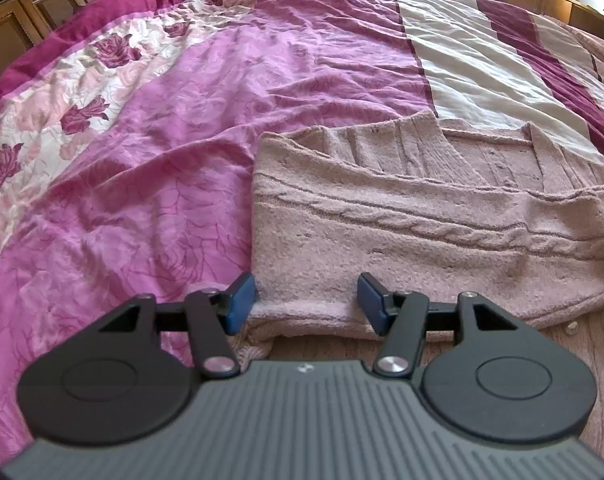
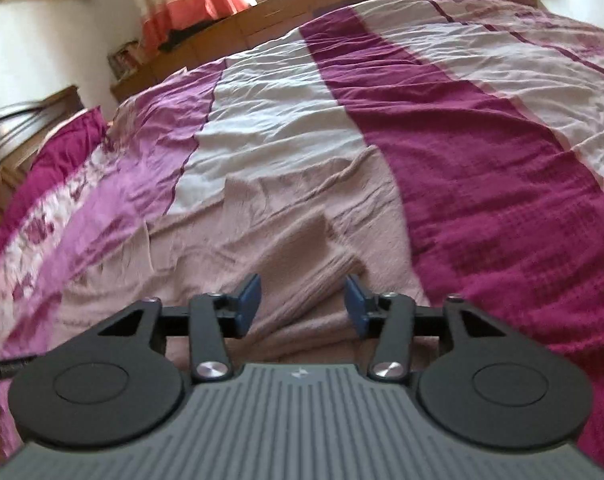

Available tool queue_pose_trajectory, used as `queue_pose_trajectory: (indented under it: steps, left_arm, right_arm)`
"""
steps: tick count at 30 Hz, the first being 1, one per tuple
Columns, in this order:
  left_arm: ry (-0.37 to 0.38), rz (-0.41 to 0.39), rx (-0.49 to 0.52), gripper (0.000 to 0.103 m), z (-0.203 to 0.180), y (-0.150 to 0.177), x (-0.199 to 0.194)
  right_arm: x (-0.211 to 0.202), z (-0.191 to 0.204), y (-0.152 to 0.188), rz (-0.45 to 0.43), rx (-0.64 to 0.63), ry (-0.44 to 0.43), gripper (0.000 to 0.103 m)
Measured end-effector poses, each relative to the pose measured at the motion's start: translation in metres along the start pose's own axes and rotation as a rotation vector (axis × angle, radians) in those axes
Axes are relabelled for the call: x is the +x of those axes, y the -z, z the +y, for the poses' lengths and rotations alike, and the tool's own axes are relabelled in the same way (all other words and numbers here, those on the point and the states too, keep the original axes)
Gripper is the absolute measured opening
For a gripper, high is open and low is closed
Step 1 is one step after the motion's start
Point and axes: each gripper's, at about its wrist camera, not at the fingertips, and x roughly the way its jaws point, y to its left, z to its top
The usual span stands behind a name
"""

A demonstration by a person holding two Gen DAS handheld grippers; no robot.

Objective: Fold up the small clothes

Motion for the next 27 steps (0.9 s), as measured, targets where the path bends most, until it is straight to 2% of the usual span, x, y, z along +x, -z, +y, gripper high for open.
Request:
queue_pose_trajectory:
  steps: [4, 6, 8, 9, 11, 15, 17, 20, 23, 27]
  left_arm:
    - [-0.008, 0.001, -0.007, 0.059, -0.002, -0.002, 0.002]
    - [-0.010, 0.002, -0.010, 0.059, -0.002, -0.003, 0.004]
    - [-0.010, -0.003, -0.011, 0.059, -0.003, -0.005, 0.005]
    - [-0.009, -0.008, -0.009, 0.059, -0.003, -0.005, 0.005]
    - [-0.010, -0.012, -0.004, 0.059, -0.004, -0.007, 0.007]
    - [-0.018, -0.011, -0.003, 0.058, -0.005, -0.007, 0.013]
    - [-0.025, -0.011, -0.002, 0.060, -0.005, -0.006, 0.015]
    - [-0.030, -0.013, 0.001, 0.060, -0.005, -0.006, 0.017]
    - [-0.033, -0.011, 0.004, 0.061, -0.006, -0.006, 0.017]
    - [-0.032, -0.011, 0.005, 0.061, -0.006, -0.005, 0.018]
  right_arm:
    - [0.020, -0.014, -0.014, 0.030, 0.091, 0.011, 0.056]
    - [0.031, -0.019, -0.016, 0.049, 0.133, -0.010, 0.053]
    - [0.037, -0.020, -0.019, 0.050, 0.141, -0.010, 0.035]
    - [0.039, -0.018, -0.021, 0.054, 0.130, -0.007, 0.017]
    - [0.038, -0.015, -0.027, 0.043, 0.117, -0.008, 0.013]
    - [0.009, -0.005, -0.032, -0.079, 0.029, 0.020, 0.012]
    - [-0.003, -0.003, -0.029, -0.109, -0.016, 0.040, 0.012]
    - [-0.002, -0.009, -0.015, -0.049, -0.064, 0.080, 0.013]
    - [0.009, -0.021, -0.004, 0.032, -0.040, 0.094, 0.015]
    - [-0.004, -0.015, -0.010, -0.019, -0.016, 0.101, 0.037]
